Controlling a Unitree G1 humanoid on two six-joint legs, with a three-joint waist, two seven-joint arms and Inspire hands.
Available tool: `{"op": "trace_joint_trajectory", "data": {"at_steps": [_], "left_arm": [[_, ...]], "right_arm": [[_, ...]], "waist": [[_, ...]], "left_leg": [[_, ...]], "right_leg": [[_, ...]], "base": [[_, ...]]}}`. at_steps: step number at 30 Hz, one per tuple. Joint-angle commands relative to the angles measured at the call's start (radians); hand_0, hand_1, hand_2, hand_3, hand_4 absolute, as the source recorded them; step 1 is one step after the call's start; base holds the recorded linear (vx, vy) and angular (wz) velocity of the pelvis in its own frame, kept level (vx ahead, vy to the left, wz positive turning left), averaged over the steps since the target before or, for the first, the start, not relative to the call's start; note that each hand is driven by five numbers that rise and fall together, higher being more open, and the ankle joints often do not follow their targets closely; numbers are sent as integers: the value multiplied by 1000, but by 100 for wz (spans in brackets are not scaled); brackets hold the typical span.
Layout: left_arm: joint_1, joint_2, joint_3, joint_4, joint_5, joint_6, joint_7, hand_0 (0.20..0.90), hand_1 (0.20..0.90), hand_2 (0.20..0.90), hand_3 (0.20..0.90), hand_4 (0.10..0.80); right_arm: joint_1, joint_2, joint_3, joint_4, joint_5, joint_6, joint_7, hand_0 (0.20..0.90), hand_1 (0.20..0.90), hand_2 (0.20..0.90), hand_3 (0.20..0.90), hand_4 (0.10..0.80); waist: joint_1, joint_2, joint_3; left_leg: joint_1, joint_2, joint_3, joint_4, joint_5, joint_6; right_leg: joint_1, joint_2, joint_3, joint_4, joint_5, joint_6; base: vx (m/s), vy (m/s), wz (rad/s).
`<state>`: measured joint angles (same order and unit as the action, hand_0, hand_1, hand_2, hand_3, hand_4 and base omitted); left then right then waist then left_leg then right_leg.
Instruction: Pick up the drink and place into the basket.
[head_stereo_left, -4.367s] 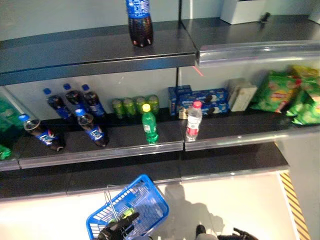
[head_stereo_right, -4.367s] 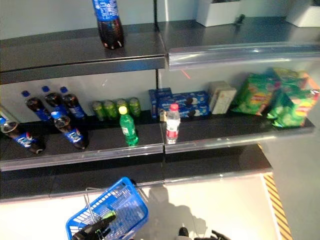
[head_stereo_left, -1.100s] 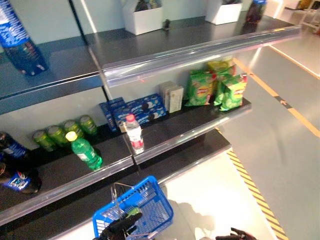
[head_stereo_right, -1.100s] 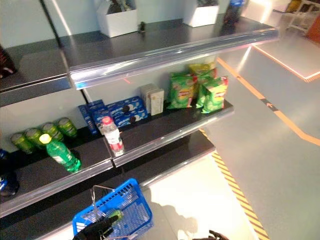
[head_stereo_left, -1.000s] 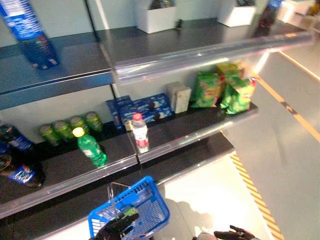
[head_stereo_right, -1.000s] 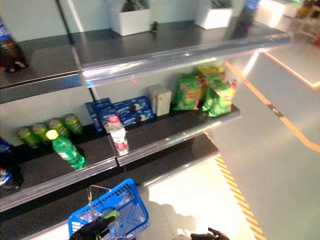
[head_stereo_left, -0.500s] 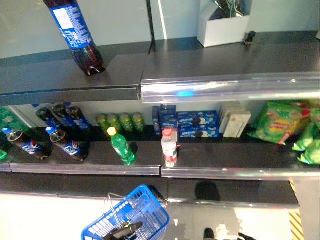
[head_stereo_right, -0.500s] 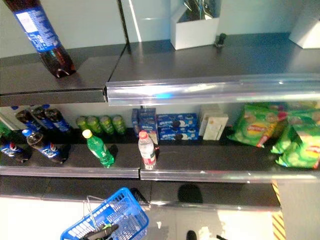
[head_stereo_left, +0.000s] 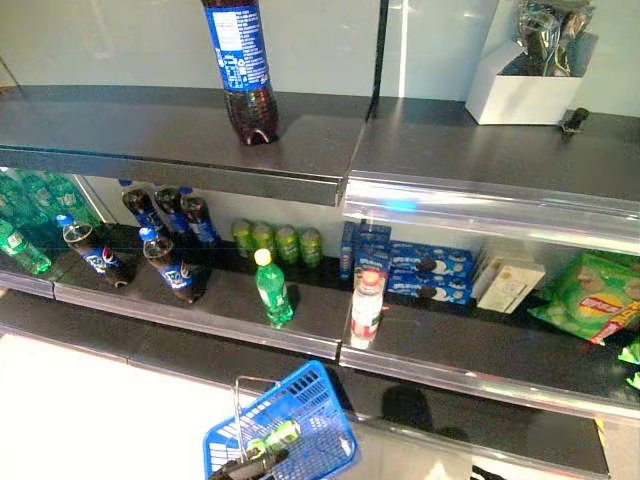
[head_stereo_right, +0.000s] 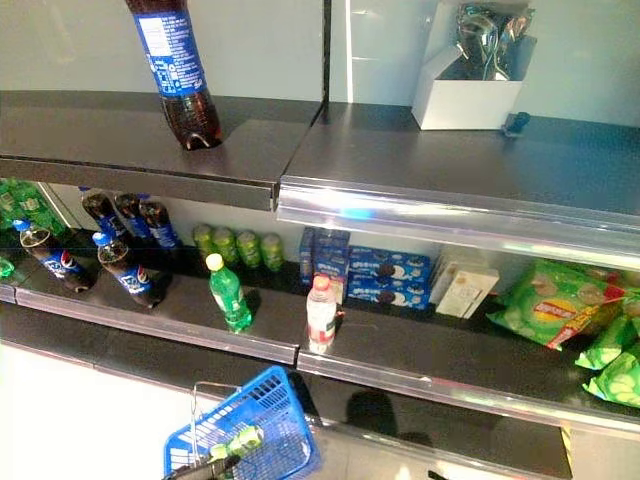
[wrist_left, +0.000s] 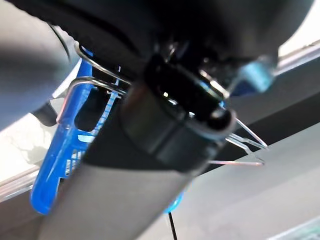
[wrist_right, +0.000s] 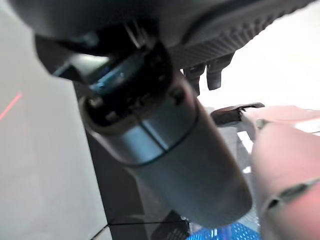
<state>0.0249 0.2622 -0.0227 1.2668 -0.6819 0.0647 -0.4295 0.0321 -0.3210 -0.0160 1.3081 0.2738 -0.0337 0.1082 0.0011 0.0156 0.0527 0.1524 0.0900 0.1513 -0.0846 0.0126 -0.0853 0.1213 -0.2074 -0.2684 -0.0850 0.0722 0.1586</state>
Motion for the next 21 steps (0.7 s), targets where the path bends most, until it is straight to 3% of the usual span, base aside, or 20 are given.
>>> {"op": "trace_joint_trajectory", "data": {"at_steps": [1, 21], "left_arm": [[-59, 67, 62, -15, -5, -42, -64, 300, 300, 300, 200, 100], [-74, 78, 47, -43, 0, -63, -52, 300, 300, 300, 200, 100]], "right_arm": [[-68, -14, 15, 53, -16, -19, 12, 900, 900, 900, 900, 800], [-79, -27, 24, 42, -16, 5, 17, 900, 900, 900, 900, 800]], "waist": [[41, -16, 16], [42, -27, 10]], "left_leg": [[0, 1, 45, 31, -63, 7], [24, 7, 57, 34, -78, 13]], "right_leg": [[-6, -24, 19, 72, -48, 7], [11, -15, 28, 62, -56, 6]], "base": [[51, 25, 0], [5, 0, 0]]}}
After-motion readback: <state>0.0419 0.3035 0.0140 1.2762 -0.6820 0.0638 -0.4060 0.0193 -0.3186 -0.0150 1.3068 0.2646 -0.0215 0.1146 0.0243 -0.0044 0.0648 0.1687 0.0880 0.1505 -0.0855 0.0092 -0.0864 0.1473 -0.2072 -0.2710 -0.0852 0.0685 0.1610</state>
